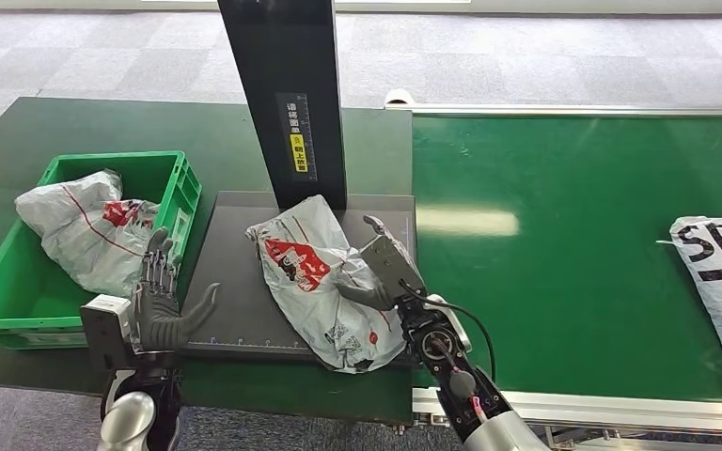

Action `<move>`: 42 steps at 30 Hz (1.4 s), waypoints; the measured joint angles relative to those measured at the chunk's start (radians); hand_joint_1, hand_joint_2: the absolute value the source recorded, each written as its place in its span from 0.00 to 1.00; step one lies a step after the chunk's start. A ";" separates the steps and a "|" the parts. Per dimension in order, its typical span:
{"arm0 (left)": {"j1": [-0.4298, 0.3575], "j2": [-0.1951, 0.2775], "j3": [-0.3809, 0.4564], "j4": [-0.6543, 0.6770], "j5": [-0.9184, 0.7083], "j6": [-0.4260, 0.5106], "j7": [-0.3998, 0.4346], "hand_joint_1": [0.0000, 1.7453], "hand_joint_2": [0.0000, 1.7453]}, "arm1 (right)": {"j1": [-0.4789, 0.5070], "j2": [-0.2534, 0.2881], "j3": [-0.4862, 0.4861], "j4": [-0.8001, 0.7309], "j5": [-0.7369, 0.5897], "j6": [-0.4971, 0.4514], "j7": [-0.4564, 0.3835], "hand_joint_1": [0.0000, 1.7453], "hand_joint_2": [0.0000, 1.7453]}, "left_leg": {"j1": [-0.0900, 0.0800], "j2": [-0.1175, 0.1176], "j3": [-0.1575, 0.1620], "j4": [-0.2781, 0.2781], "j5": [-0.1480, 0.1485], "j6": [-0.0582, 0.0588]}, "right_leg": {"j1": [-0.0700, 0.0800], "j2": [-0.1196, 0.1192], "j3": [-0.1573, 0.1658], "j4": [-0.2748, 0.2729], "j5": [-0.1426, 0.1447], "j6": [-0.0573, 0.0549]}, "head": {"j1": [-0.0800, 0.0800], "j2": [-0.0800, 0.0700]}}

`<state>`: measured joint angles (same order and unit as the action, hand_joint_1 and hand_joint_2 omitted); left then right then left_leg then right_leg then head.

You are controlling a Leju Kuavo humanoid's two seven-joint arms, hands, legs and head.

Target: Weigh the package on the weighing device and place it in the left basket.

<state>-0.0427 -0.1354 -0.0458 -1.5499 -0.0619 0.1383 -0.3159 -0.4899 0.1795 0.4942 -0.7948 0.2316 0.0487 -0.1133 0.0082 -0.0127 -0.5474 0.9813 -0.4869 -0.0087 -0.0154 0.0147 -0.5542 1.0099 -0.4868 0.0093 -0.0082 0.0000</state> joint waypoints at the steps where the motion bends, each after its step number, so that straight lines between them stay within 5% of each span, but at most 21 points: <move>1: -0.003 -0.001 -0.005 0.000 -0.002 -0.003 0.002 0.00 1.00 | 0.004 -0.002 -0.001 -0.002 -0.001 -0.001 0.003 0.00 1.00 | 0.000 0.000 0.000 0.000 0.000 0.000 | 0.000 0.000 0.000 0.000 0.000 0.000 | 0.000 0.000; 16: -0.039 -0.003 -0.065 0.003 -0.045 -0.092 0.035 0.00 1.00 | 0.050 -0.017 -0.027 -0.056 -0.016 -0.021 0.007 0.00 1.00 | 0.000 0.000 0.000 0.000 0.000 0.000 | 0.000 0.000 0.000 0.000 0.000 0.000 | 0.000 0.000; 22: -0.090 0.007 -0.168 0.047 -0.355 -0.037 0.069 0.00 1.00 | 0.181 -0.035 -0.096 -0.327 -0.045 -0.264 -0.082 0.00 1.00 | 0.000 -0.003 -0.002 0.001 0.000 0.000 | -0.001 -0.001 -0.001 0.000 0.000 0.000 | 0.000 0.000; 29: -0.299 0.024 -0.351 0.352 -0.832 0.150 0.077 0.00 1.00 | 0.352 -0.099 -0.179 -0.726 -0.031 -0.353 -0.143 0.00 1.00 | -0.001 -0.002 -0.002 0.001 0.000 0.000 | -0.001 -0.001 -0.002 -0.001 0.001 -0.001 | 0.000 0.000; 35: -0.454 0.003 -0.475 0.649 -0.950 0.193 0.083 0.00 1.00 | 0.429 -0.130 -0.206 -0.842 -0.035 -0.367 -0.148 0.00 1.00 | 0.000 0.000 -0.001 0.001 0.000 0.000 | -0.001 0.000 -0.002 0.000 0.002 -0.002 | 0.000 0.000; 36: -0.469 0.000 -0.488 0.681 -0.959 0.194 0.085 0.06 1.00 | 0.438 -0.132 -0.209 -0.851 -0.036 -0.369 -0.148 0.00 1.00 | 0.000 0.000 -0.001 0.001 0.000 0.000 | -0.001 0.000 -0.002 0.000 0.002 -0.002 | 0.000 0.000; 40: -0.524 -0.013 -0.543 0.788 -1.032 0.192 0.110 0.98 1.00 | 0.469 -0.139 -0.223 -0.875 -0.047 -0.374 -0.159 0.00 1.00 | 0.000 0.000 -0.002 0.001 0.000 0.000 | -0.001 0.000 -0.002 0.000 0.002 -0.002 | 0.000 0.000; 42: -0.549 -0.019 -0.574 0.832 -1.075 0.184 0.125 1.00 1.00 | 0.481 -0.141 -0.228 -0.884 -0.051 -0.375 -0.165 0.00 1.00 | 0.000 0.000 -0.002 0.001 0.000 0.000 | -0.001 0.000 -0.001 -0.001 0.002 -0.002 | 0.000 0.000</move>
<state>-0.5913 -0.1543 -0.6202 -0.7179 -1.1366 0.3224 -0.1909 -0.0089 0.0380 0.2665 -1.6788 0.1802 -0.3266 -0.2783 0.0077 -0.0129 -0.5492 0.9823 -0.4868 -0.0088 -0.0160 0.0145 -0.5555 1.0093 -0.4850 0.0077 -0.0084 0.0000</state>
